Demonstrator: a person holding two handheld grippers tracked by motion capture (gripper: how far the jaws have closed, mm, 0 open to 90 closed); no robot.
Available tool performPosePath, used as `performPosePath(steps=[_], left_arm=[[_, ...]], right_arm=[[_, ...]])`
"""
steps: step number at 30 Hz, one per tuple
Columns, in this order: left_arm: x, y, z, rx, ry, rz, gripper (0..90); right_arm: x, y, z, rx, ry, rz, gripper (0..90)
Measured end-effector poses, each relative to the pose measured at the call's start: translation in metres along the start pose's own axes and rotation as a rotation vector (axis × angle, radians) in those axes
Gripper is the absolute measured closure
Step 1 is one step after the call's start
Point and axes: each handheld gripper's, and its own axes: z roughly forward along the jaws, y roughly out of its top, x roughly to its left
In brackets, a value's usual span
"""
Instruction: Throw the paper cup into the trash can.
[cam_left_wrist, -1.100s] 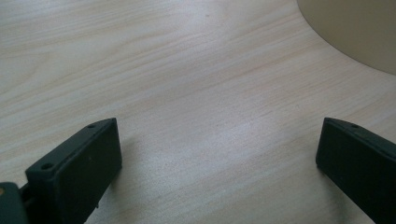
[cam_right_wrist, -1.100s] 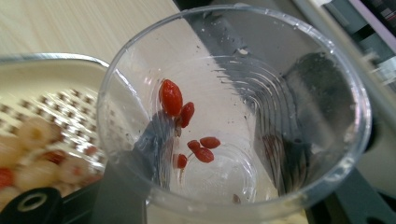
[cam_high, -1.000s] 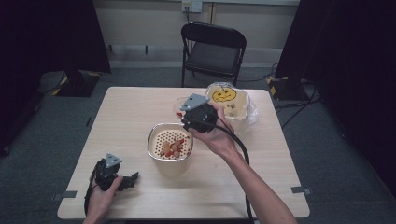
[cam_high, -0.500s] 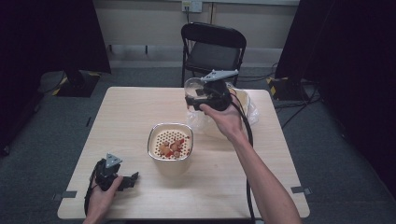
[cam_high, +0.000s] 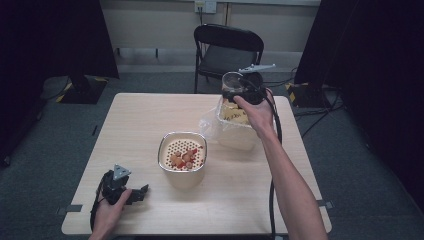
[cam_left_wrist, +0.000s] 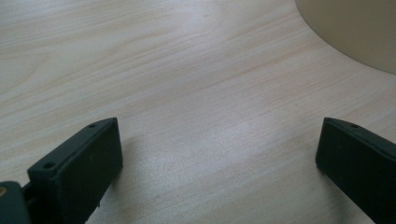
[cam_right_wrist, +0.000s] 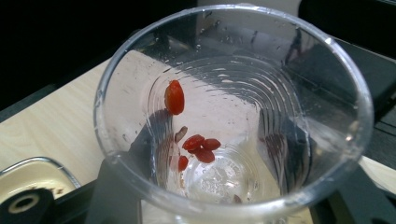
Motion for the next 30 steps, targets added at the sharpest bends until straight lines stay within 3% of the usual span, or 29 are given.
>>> performPosePath(steps=[7,9,16,19,30], left_arm=[[0.000,0.000,0.000,-0.003,0.000,-0.006,0.0],[0.000,0.000,0.000,-0.004,0.002,-0.006,0.1],[0.000,0.000,0.000,0.001,0.000,-0.002,0.1],[0.000,0.000,0.000,0.000,0.002,-0.001,0.1],[0.000,0.000,0.000,0.000,0.000,-0.002,0.1]], right_arm=[[-0.022,-0.007,0.008,0.028,-0.036,0.051,44.1],[-0.027,-0.008,0.010,0.023,-0.037,0.068,37.8],[-0.037,-0.012,0.017,0.051,-0.091,0.090,21.2],[-0.039,-0.015,0.019,0.071,-0.098,0.090,20.5],[-0.047,-0.015,0.008,0.069,-0.132,0.104,14.1]])
